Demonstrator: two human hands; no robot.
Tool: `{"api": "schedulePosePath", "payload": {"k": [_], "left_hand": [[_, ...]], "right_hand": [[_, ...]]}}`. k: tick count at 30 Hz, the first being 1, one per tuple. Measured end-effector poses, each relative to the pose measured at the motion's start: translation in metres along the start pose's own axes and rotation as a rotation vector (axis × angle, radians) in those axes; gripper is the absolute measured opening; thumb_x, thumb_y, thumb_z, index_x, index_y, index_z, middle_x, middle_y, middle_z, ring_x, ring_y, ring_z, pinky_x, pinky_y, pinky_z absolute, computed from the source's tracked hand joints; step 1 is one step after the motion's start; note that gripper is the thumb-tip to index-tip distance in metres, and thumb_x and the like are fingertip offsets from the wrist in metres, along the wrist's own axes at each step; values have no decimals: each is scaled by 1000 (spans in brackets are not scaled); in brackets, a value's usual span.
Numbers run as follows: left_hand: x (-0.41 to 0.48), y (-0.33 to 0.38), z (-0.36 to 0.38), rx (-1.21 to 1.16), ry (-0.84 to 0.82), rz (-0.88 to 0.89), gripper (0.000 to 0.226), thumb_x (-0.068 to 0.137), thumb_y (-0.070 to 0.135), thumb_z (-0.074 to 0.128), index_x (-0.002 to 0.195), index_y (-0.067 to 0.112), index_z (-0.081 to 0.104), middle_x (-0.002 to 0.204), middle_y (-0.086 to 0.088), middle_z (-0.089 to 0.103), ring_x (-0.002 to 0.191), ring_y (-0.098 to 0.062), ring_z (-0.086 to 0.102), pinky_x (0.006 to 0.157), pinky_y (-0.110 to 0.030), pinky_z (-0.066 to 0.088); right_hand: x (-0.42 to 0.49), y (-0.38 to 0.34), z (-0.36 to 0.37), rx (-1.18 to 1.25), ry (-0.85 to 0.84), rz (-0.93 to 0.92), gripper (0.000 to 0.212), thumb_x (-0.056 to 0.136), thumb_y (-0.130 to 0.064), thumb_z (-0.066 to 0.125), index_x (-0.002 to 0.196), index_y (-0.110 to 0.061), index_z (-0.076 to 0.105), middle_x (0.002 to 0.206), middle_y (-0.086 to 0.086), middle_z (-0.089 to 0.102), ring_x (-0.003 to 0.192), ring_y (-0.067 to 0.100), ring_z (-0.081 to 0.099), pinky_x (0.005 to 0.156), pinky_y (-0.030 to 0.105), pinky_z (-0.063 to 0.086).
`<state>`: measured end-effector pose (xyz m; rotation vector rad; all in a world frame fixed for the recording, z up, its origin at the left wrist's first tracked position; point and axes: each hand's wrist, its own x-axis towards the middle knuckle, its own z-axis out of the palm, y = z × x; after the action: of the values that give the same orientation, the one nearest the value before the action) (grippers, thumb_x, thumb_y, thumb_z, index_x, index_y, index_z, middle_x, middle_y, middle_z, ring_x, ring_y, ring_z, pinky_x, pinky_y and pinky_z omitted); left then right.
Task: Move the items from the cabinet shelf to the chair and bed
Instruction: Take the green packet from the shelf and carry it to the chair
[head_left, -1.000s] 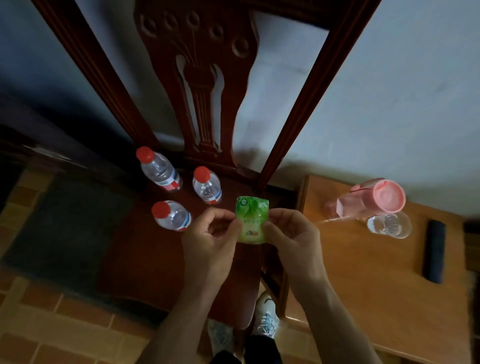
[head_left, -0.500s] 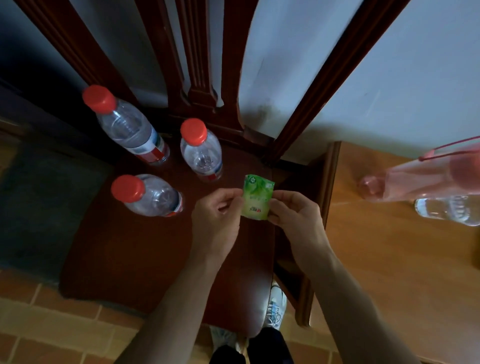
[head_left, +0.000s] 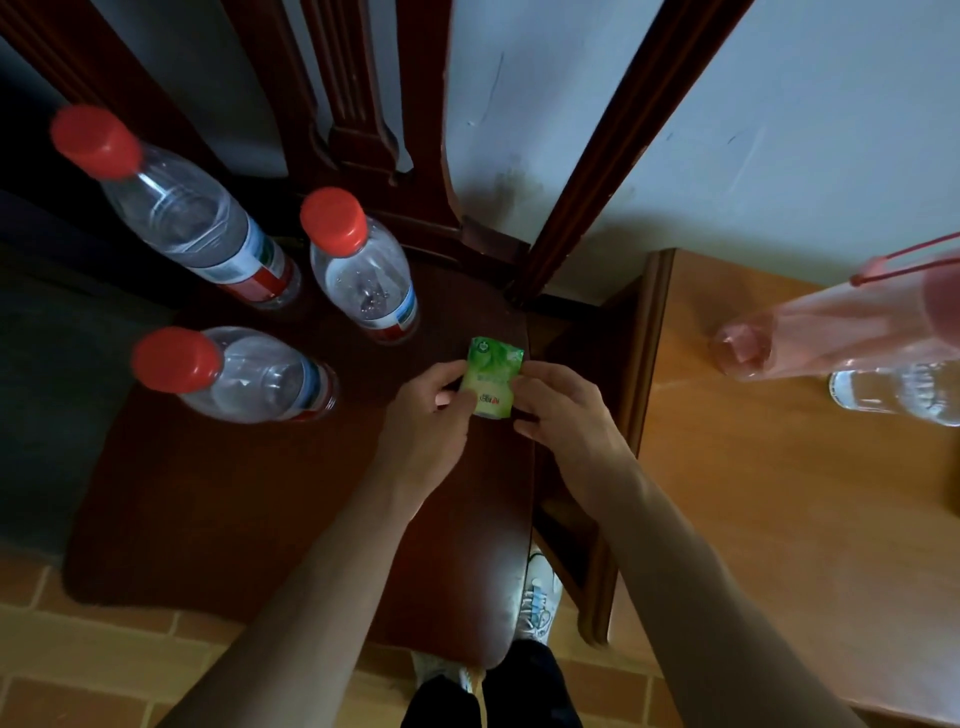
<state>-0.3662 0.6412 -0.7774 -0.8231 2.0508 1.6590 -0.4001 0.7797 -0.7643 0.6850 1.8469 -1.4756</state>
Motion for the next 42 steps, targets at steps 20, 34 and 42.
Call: {"api": "schedulePosePath", "payload": {"k": [20,34,42], "left_hand": [[-64,102,-29,-37,27,295,45,102,39,49,145,25,48,127,22,54,119,8,53,91,-20,52],[-230,299,-81,-69,84,568,45,85,54,50,126,37,60,116,26,60,108,15,58,80,-5,49],[-335,389,-92,-172,137,720,37,93,52,56,121,31,67,116,21,69,111,10,61,93,-24,47]], "right_hand": [[-88,-65,-42,132,124,-282,38,102,-31,55,136,-15,57,126,-3,66,116,9,64,97,31,54],[-284,-205,-99,165,125,-615,23,94,-43,53,110,-33,67,109,-9,75,109,5,69,92,26,57],[-410,-274,-145,259,194,-788,42,82,-56,50,115,-33,65,116,-13,73,111,2,68,95,28,56]]}}
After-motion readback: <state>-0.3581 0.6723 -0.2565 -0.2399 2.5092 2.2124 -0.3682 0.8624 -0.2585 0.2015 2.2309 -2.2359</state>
